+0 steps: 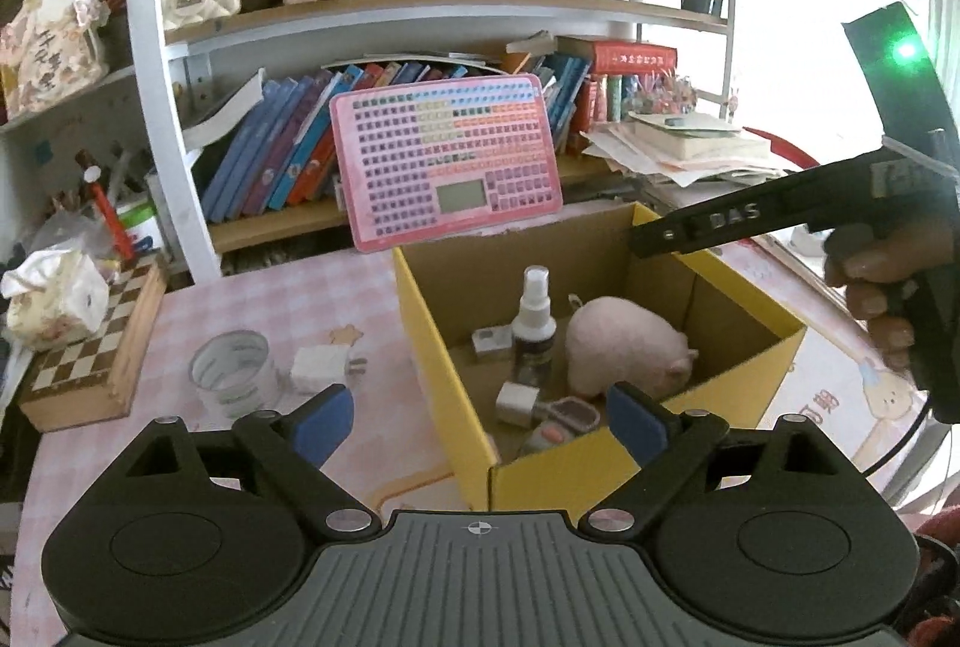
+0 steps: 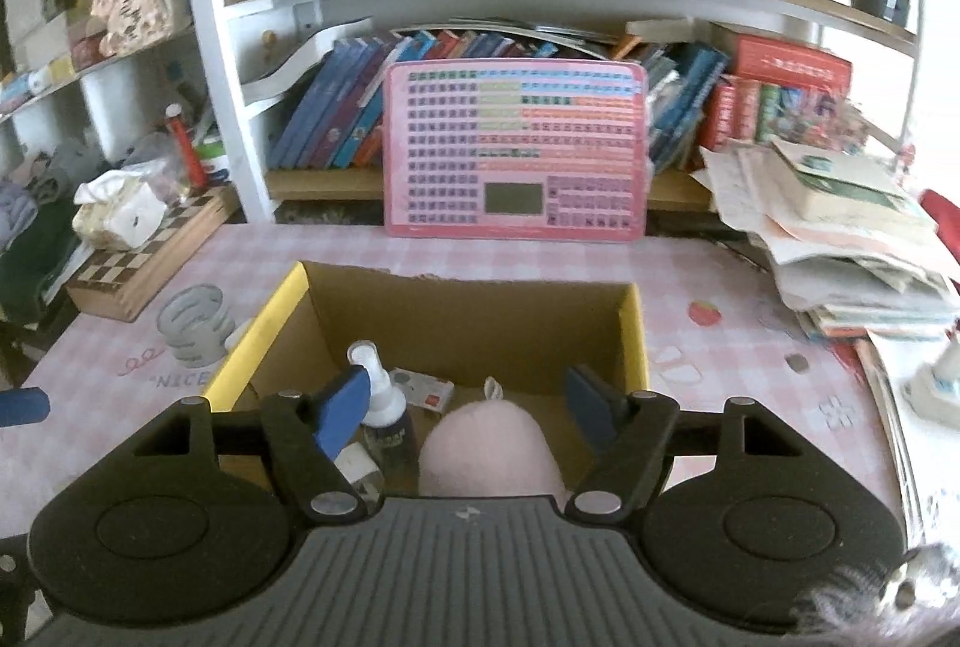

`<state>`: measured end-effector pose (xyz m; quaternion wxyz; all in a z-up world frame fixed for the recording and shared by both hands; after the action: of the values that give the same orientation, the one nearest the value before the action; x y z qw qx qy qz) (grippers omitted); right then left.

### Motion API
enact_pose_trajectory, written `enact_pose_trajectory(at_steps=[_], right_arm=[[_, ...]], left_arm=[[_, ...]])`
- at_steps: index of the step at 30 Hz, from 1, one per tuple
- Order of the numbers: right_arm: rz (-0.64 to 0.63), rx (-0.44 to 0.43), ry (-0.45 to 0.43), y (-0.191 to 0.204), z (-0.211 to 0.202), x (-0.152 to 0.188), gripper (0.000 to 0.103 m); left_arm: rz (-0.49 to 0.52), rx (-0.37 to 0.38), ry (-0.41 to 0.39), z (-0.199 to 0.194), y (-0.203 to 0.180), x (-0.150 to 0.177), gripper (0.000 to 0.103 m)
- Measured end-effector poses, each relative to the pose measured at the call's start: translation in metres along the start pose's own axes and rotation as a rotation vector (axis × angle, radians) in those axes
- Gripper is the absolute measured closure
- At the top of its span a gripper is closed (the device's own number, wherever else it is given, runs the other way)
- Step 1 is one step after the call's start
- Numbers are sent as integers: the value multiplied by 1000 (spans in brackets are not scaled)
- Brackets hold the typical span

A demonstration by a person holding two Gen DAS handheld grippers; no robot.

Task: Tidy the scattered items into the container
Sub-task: 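Withdraw both grippers from the yellow box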

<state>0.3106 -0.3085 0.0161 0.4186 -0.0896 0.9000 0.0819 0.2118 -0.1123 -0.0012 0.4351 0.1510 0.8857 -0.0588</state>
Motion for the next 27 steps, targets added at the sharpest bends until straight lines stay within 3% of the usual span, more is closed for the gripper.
enact_pose_trajectory(at_steps=[13, 27], right_arm=[[109, 120, 26, 21, -38, 48, 28], [81, 185, 73, 74, -65, 97, 22]], left_arm=[[29, 39, 32, -30, 27, 34, 9], [44, 94, 62, -52, 44, 66, 9]])
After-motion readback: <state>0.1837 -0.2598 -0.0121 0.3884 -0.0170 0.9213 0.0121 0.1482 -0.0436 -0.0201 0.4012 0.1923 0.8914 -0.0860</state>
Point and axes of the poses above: each gripper's, at about its wrist camera, not at the fingertips, and z roughly the way its jaws point, y to its left, x to its underside, the point moved 7 cm from there along z, roughly the way its jaws point, and after that the axes turned 3 degrees about y, right-handed, at the moved point
